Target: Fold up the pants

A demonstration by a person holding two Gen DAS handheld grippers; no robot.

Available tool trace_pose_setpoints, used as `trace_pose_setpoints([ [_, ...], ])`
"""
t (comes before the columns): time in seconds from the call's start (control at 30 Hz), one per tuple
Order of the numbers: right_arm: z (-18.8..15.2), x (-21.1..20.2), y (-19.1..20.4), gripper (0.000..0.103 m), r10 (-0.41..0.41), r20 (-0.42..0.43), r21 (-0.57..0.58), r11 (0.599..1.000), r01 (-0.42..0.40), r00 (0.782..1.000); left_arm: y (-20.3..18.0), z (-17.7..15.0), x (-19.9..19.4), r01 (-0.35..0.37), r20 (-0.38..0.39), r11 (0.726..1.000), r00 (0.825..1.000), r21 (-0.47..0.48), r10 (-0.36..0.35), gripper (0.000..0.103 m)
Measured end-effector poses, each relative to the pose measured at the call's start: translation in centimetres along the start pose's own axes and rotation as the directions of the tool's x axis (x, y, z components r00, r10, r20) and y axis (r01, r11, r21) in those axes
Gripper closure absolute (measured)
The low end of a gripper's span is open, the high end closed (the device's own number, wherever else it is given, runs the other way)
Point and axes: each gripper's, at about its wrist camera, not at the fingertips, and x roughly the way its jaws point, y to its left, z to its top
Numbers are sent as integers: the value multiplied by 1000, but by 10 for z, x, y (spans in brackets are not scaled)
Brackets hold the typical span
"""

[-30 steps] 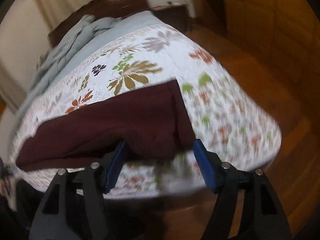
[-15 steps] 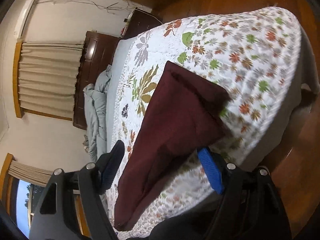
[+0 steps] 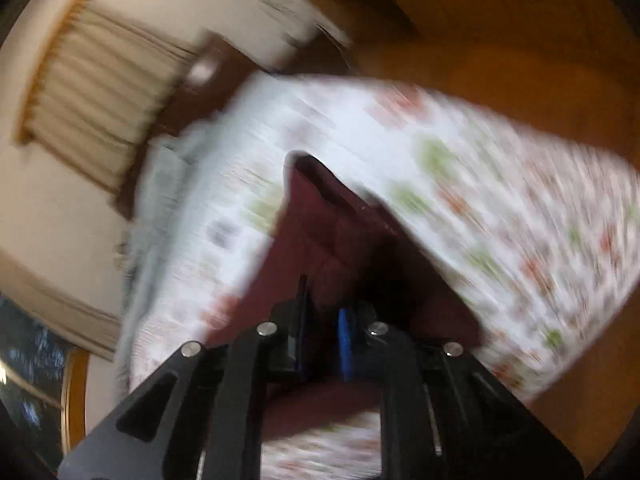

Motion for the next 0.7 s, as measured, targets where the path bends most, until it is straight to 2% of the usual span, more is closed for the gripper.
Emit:
trace_pose_setpoints([
  [0.03, -3, -1, -3, 88, 29, 17, 19, 999, -30, 999, 0, 1, -1, 0, 12, 1000, 1000, 3, 0, 10],
  [0.07, -4, -4, -2, 81, 52, 30, 41, 998, -54, 998, -1, 2, -1, 4, 20, 1000, 1000, 4, -4, 10],
  [0.1, -3, -7, -1, 67, 68, 32, 59, 996, -69, 997, -2, 4, -1, 8, 30, 1000, 1000, 6, -8, 11],
  [0.13, -3, -9, 2, 59, 75, 33, 67, 995, -77, 997, -3, 6, -3, 8, 48, 1000, 999, 12, -8, 16],
  [0.17, -4, -15, 4, 50, 70, 40, 72, 995, -73, 997, -3, 8, -3, 1, 59, 1000, 998, 16, -2, 23],
  [0.2, -7, -23, 11, 41, 35, 54, 71, 997, -38, 998, -2, 9, -3, -12, 64, 1000, 998, 12, 11, 43],
  [0.23, -10, -30, 13, 40, 13, 60, 70, 997, -17, 998, 2, 11, -2, -14, 64, 1000, 998, -6, 14, 53],
  [0.27, -16, -38, 15, 40, 0, 64, 73, 997, -4, 998, 6, 11, -1, -8, 66, 1000, 998, -25, 10, 59],
  [0.3, -24, -45, 16, 40, -2, 61, 76, 997, -2, 998, 8, 11, -1, -8, 63, 1000, 998, -30, 10, 70],
  [0.37, -43, -47, 24, 39, 47, 47, 78, 996, -51, 998, 16, 9, 0, 9, 65, 999, 998, -44, -7, 78],
  [0.4, -55, -43, 33, 38, 77, 17, 75, 994, -78, 997, 19, 8, 0, 20, 69, 999, 997, -46, -16, 84],
  [0.47, -77, -26, 53, 38, 146, -49, 72, 987, -142, 988, 19, 6, -3, 34, 89, 999, 996, -37, -30, 88],
  [0.57, -105, 5, 82, 38, 234, -147, 105, 970, -220, 961, 6, 5, -24, 75, 168, 997, 983, 8, -75, 89],
  [0.63, -118, 17, 96, 38, 237, -190, 93, 970, -223, 953, 5, 5, -34, 93, 207, 996, 974, 9, -93, 89],
  [0.7, -128, 33, 107, 38, 222, -216, 89, 974, -207, 951, 23, 5, -26, 106, 186, 992, 978, -74, -90, 89],
])
